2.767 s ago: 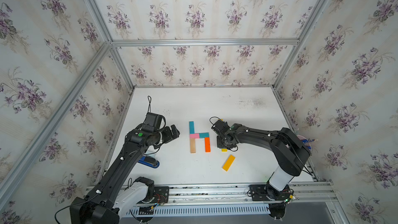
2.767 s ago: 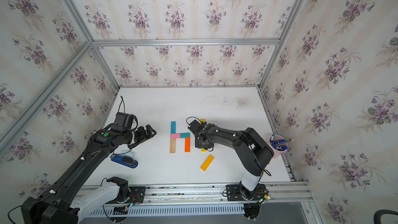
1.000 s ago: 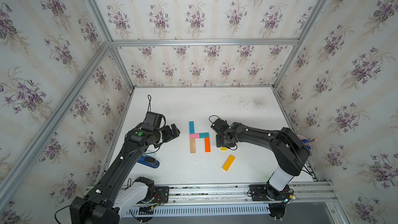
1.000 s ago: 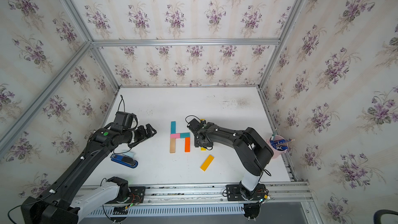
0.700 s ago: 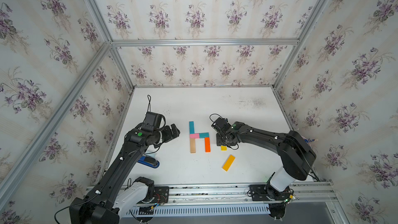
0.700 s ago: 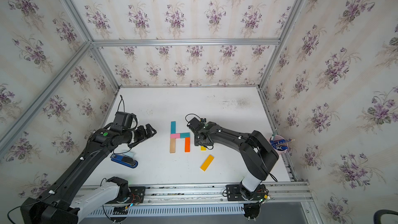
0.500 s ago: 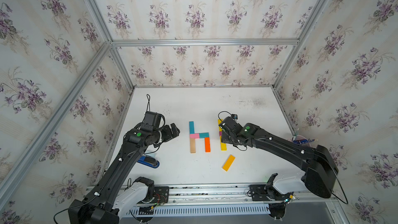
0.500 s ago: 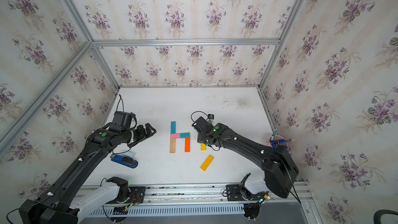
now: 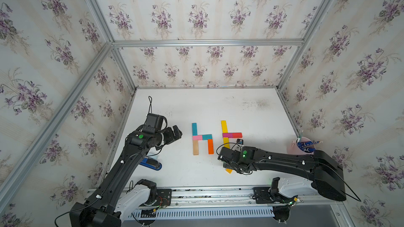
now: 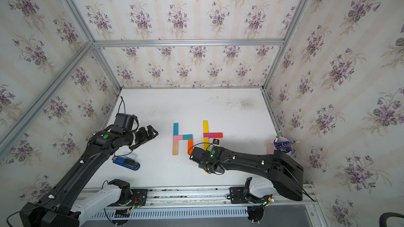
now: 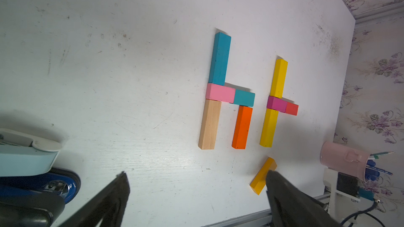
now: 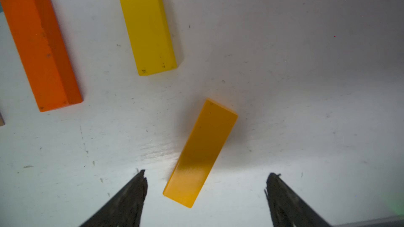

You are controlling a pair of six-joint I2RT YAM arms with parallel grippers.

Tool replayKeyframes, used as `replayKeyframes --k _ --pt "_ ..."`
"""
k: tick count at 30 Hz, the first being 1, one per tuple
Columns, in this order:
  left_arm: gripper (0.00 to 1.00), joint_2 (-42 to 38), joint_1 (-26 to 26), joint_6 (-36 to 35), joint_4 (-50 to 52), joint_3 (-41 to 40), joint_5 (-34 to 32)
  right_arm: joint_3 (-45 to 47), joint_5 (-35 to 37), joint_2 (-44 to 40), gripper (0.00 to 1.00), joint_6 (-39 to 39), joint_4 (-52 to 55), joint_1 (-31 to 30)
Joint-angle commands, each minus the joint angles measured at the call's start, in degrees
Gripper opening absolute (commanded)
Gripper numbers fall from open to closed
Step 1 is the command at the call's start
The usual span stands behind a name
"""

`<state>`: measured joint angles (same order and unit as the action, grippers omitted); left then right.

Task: Assemble the letter h with building blocks
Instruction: Pick up the building block from the center of the board, then assemble the building block at the center of the board.

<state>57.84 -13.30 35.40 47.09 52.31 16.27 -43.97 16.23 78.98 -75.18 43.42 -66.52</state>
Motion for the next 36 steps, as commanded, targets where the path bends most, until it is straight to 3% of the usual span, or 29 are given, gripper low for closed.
replayKeyframes --k 1,7,12,16,21,24,29,33,36 --pt "1.00 0.1 0.5 -1.2 0.0 0.2 0.1 1.2 -1.4 1.8 0.83 -2.8 -3.8 0.1" --pt "1.00 0.3 1.0 -1.1 -0.5 -0.3 0.9 3.0 -3.2 3.0 0.73 -0.4 -6.4 2.0" --pt "0.99 0.7 1.1 -1.2 -0.6 0.1 1.1 5.0 -3.9 1.0 0.50 -0.2 -4.7 3.1" --pt "0.99 0.9 1.2 -1.0 -0.8 0.2 1.3 8.3 -5.7 -0.8 0.42 1.6 -6.0 5.2" --pt "0.99 0.8 1.2 -0.9 -0.8 -0.1 1.5 9.2 -5.4 -2.5 0.24 5.8 -4.4 9.0" --pt "0.99 0.3 1.3 -1.2 -0.4 0.0 1.0 6.6 -2.3 -5.9 0.24 11.1 -0.4 13.9" --pt "0.99 0.1 1.3 -1.0 -0.3 -0.2 1.3 1.2 -2.1 -8.4 0.23 27.0 -0.3 26.3" --pt "0.99 -0.3 1.4 -0.9 -0.2 -0.3 1.3 -1.9 -4.4 -4.4 0.23 37.1 -1.8 30.6" --pt "0.99 -0.8 1.4 -0.7 0.0 -0.4 1.2 -1.6 -8.6 -0.1 0.21 39.5 -3.4 31.5"
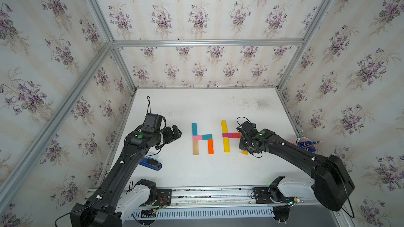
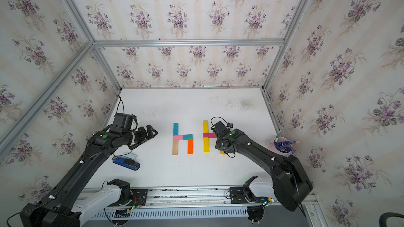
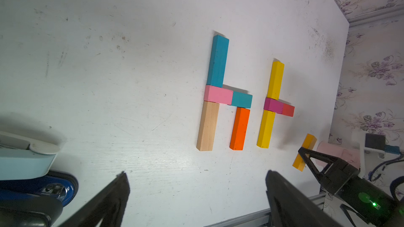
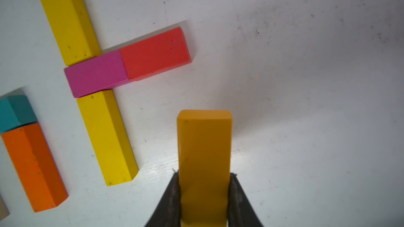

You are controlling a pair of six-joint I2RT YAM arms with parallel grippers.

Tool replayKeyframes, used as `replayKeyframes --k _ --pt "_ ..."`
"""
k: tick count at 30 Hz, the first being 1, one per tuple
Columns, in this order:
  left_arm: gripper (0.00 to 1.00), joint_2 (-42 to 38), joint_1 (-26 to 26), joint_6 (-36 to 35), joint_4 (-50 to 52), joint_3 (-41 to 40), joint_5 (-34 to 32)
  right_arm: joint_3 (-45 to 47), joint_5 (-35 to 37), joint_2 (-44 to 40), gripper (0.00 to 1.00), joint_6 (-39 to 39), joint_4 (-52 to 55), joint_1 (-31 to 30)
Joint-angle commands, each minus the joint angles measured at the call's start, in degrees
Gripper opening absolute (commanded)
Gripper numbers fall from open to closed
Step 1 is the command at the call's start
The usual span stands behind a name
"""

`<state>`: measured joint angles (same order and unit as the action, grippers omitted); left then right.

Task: Assemble the letter h with building blocks
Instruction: Assemble the building block at the center of the board.

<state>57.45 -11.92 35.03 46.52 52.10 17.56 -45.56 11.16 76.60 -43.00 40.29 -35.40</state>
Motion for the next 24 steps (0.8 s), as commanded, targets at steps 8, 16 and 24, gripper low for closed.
replayKeyframes --k 8,16,24 --pt "0.99 -0.1 0.1 -0.4 0.7 -0.2 -0.1 0.0 -2.4 9.7 0.25 7.6 -3.1 0.4" --pt "0.99 -0.1 0.2 -0.2 0.5 -0.5 0.1 -1.7 -1.5 15.2 0.44 9.1 -5.2 0.6" --pt "0.99 -0.6 0.3 -0.4 0.8 -0.6 0.0 -2.9 0.9 17.0 0.28 10.5 -5.2 1.2"
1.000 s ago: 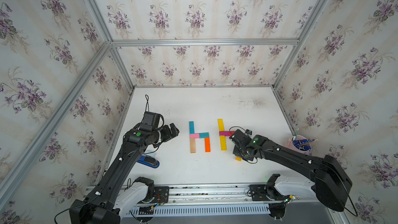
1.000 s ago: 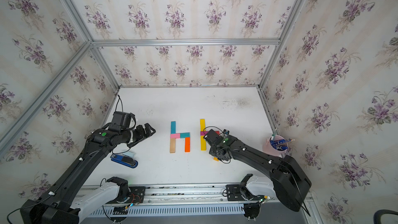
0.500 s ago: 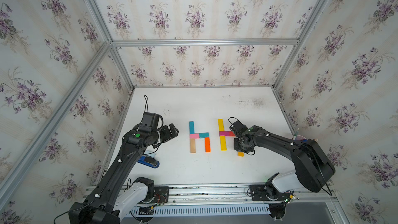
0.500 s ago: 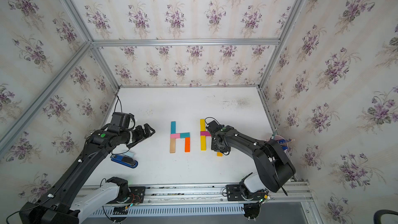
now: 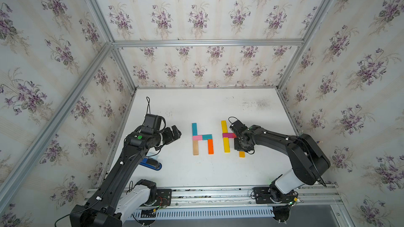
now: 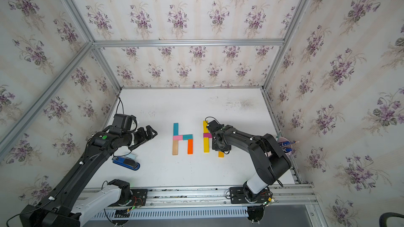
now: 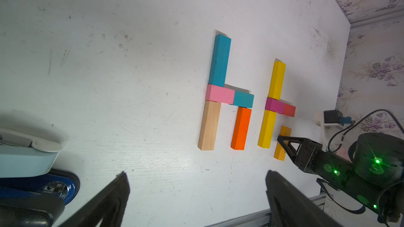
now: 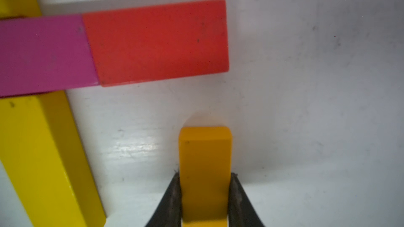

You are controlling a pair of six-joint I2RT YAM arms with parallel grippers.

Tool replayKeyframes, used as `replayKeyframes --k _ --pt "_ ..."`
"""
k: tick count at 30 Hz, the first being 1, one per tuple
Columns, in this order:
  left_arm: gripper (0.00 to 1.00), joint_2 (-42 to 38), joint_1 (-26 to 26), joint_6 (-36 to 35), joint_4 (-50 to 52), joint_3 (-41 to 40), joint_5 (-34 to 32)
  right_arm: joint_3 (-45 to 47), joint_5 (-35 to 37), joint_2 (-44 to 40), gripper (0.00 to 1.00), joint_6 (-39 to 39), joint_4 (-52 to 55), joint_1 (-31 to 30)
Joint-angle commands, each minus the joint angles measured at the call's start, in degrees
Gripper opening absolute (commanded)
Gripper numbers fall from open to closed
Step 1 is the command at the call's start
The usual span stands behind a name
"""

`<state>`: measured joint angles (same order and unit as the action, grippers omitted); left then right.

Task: Assemble the letter h with building blocks
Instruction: Assemble the building block at the center of the board.

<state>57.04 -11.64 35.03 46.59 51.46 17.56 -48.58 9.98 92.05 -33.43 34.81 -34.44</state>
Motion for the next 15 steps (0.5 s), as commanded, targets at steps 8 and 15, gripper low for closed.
replayKeyframes --k 8,15 --pt "0.99 -0.8 0.1 -0.6 1.3 -0.1 -0.2 -1.9 4.1 4.0 0.26 2.3 1.2 0.5" --pt "0.99 -0.4 0.1 -0.4 1.1 0.0 -0.1 -1.3 4.7 4.8 0.27 2.4 0.9 0.5"
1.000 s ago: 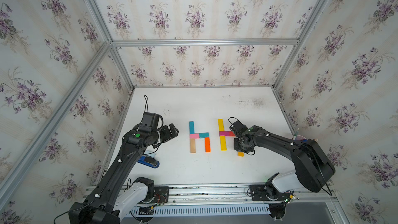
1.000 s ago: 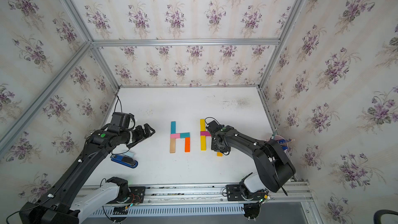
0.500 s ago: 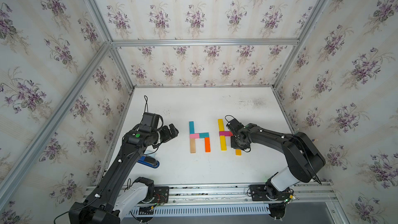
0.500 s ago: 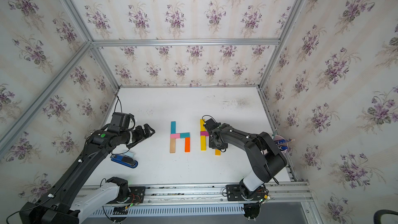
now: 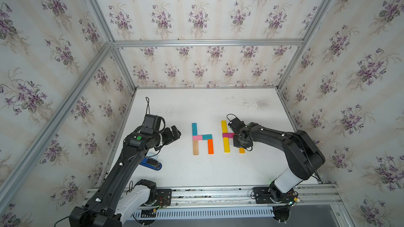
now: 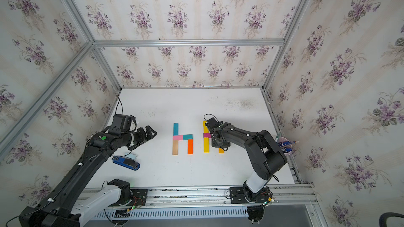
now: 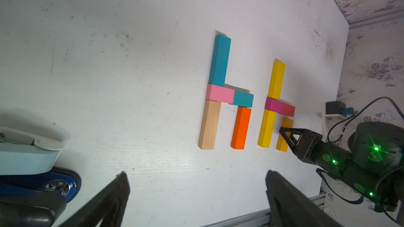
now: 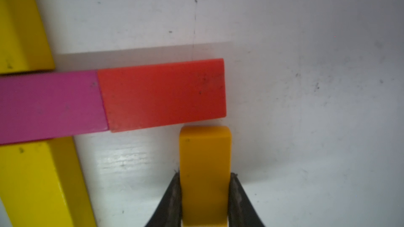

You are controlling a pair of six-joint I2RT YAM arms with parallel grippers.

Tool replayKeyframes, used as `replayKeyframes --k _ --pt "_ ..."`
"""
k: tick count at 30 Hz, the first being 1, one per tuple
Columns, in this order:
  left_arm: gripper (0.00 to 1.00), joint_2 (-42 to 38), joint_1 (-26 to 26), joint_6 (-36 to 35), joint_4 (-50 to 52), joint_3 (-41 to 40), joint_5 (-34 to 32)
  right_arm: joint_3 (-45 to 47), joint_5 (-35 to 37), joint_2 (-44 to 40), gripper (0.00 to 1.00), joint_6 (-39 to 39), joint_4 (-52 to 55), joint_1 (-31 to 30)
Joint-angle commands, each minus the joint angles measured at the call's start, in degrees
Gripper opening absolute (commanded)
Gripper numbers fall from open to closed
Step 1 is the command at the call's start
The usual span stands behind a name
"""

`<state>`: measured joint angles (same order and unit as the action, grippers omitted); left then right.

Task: Assemble the letter h with building blocks
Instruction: Assemble the building block at the center of the board.

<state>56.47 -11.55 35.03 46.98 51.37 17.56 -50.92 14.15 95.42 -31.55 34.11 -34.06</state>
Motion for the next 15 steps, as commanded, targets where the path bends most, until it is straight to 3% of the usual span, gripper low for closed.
replayKeyframes --k 1,15 --pt "0.99 0.2 0.0 -0.4 0.6 0.1 0.0 1.0 0.4 1.5 0.27 0.7 1.4 0.1" --pt "0.99 0.0 0.0 -0.2 0.7 0.1 -0.1 0.6 -1.6 0.6 0.27 1.1 1.9 0.1"
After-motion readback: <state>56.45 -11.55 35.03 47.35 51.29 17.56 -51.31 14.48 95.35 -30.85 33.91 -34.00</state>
